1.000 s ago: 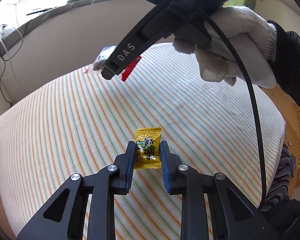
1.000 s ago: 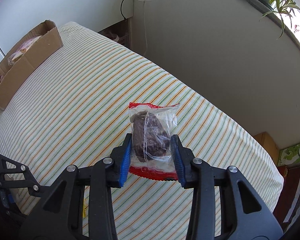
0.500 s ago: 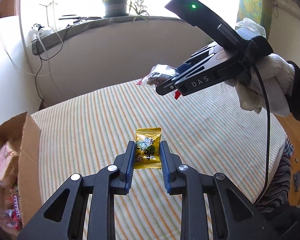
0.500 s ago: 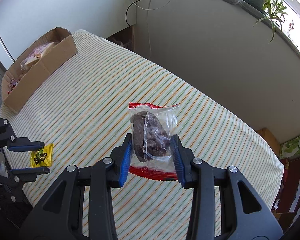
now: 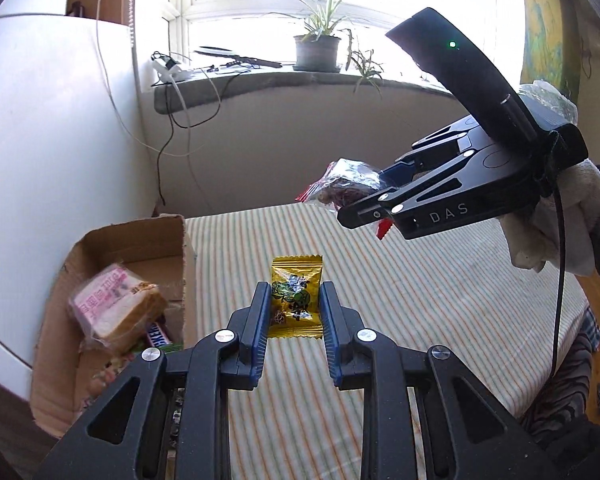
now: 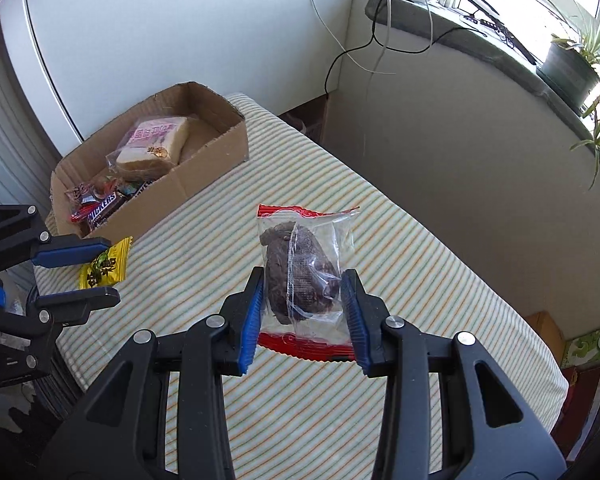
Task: Organize snacks
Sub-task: 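Carry both items into the box and open both tools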
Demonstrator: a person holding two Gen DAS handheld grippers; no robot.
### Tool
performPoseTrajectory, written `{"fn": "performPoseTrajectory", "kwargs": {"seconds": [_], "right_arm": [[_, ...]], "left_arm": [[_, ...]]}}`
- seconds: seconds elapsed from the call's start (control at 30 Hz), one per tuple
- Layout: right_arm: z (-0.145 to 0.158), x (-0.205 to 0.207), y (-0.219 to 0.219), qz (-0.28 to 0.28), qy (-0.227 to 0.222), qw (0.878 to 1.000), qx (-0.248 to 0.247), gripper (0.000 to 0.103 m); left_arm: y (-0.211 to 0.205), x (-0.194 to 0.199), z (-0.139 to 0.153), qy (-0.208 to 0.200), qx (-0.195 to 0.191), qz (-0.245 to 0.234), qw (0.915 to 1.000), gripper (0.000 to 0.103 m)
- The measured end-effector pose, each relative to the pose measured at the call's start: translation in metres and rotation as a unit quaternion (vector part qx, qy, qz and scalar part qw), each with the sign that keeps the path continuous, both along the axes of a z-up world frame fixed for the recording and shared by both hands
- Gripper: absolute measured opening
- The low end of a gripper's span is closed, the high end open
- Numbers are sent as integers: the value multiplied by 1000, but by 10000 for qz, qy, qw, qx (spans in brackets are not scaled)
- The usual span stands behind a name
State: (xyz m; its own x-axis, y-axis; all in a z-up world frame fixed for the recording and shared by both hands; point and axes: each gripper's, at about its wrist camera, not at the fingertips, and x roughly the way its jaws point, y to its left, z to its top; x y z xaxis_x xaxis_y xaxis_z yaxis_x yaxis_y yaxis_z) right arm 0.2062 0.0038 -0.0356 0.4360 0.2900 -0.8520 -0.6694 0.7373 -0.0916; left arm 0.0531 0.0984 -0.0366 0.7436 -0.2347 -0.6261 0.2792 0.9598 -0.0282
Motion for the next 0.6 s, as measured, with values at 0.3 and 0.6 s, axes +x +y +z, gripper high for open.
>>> {"fn": "performPoseTrajectory", "kwargs": {"seconds": [0.3, 0.6], "right_arm": [[1, -8, 80, 436, 10, 9990, 77, 40], [-9, -8, 138, 699, 145, 9973, 197, 40]], "left_arm": [[75, -7, 1, -98, 49, 688, 9976, 23], [117, -9, -9, -4, 247, 1250, 9918, 23]]}}
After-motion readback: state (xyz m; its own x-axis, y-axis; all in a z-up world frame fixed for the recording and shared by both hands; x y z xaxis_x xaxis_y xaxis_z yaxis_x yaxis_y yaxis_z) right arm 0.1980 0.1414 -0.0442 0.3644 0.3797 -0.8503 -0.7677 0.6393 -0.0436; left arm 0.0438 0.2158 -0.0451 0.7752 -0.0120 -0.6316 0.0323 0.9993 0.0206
